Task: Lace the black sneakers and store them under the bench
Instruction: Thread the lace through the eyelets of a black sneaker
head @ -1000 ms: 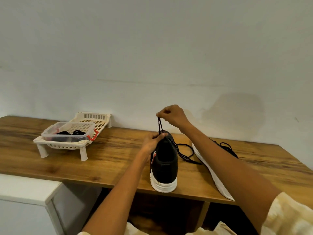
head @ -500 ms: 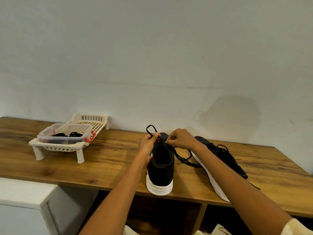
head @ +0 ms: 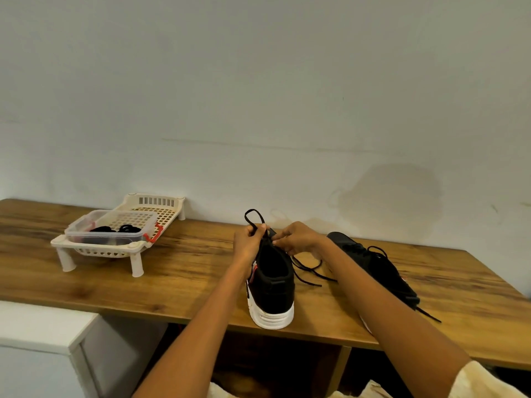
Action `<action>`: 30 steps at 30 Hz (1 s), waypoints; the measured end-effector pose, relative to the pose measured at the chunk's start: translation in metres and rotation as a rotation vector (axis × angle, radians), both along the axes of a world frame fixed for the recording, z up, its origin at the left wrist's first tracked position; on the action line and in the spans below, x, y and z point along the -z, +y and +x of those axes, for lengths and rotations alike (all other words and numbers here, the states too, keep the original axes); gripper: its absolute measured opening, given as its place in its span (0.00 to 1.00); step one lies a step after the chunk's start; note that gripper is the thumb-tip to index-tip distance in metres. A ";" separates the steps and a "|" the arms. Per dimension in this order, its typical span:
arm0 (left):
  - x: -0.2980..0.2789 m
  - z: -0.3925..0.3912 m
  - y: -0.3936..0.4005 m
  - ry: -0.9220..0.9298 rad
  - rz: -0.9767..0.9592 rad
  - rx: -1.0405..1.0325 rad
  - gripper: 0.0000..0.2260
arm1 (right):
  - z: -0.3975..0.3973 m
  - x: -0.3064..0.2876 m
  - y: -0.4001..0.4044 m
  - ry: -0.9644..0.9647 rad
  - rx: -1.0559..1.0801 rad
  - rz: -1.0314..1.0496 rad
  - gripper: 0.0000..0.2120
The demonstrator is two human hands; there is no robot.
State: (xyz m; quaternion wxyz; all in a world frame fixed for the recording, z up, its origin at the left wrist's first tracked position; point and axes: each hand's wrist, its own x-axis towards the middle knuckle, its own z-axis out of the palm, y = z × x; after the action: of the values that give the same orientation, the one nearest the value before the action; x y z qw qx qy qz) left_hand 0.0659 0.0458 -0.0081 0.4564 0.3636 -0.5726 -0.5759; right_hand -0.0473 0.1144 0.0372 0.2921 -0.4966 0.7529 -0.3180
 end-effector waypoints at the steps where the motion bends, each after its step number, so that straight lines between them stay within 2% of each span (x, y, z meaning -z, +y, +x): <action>1: 0.000 0.000 -0.001 -0.004 0.001 -0.008 0.06 | -0.001 -0.002 0.000 0.054 -0.007 0.019 0.09; 4: 0.001 0.000 -0.003 -0.013 0.004 -0.006 0.06 | -0.001 -0.006 -0.002 0.320 -0.030 -0.014 0.07; 8: 0.002 0.002 -0.002 -0.008 0.002 -0.019 0.06 | 0.006 -0.002 0.003 0.874 -0.012 -0.179 0.08; 9: 0.003 0.002 -0.002 0.000 0.015 -0.026 0.07 | 0.007 0.002 0.004 0.943 -0.004 -0.205 0.07; 10: 0.003 0.002 -0.003 0.007 0.031 -0.030 0.07 | 0.007 0.009 0.005 0.936 -0.003 -0.220 0.06; 12: 0.004 0.001 -0.003 0.018 0.053 -0.039 0.07 | 0.004 0.021 0.007 0.746 0.020 -0.250 0.04; 16: 0.004 0.000 -0.007 0.039 0.102 -0.091 0.08 | -0.002 0.016 0.006 0.074 0.076 -0.229 0.10; 18: 0.004 0.001 -0.012 0.053 0.145 -0.129 0.09 | -0.005 0.010 0.006 -0.146 0.065 -0.163 0.12; 20: 0.004 0.003 -0.016 0.123 0.205 -0.135 0.09 | -0.010 0.007 0.004 -0.116 0.047 -0.107 0.12; 25: -0.003 0.010 -0.011 0.293 0.243 -0.094 0.09 | -0.005 -0.002 0.000 0.346 -0.033 -0.094 0.10; 26: -0.004 0.011 -0.011 0.306 0.244 -0.080 0.08 | -0.001 -0.004 -0.001 0.386 -0.063 -0.112 0.11; 30: -0.009 0.014 -0.007 0.329 0.232 -0.044 0.07 | 0.010 -0.010 -0.007 0.346 -0.127 -0.093 0.13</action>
State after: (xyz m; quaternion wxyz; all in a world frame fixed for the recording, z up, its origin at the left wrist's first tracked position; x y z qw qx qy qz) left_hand 0.0799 0.0393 0.0007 0.5113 0.3272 -0.4121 -0.6795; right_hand -0.0374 0.1076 0.0476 0.1546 -0.6035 0.7435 -0.2431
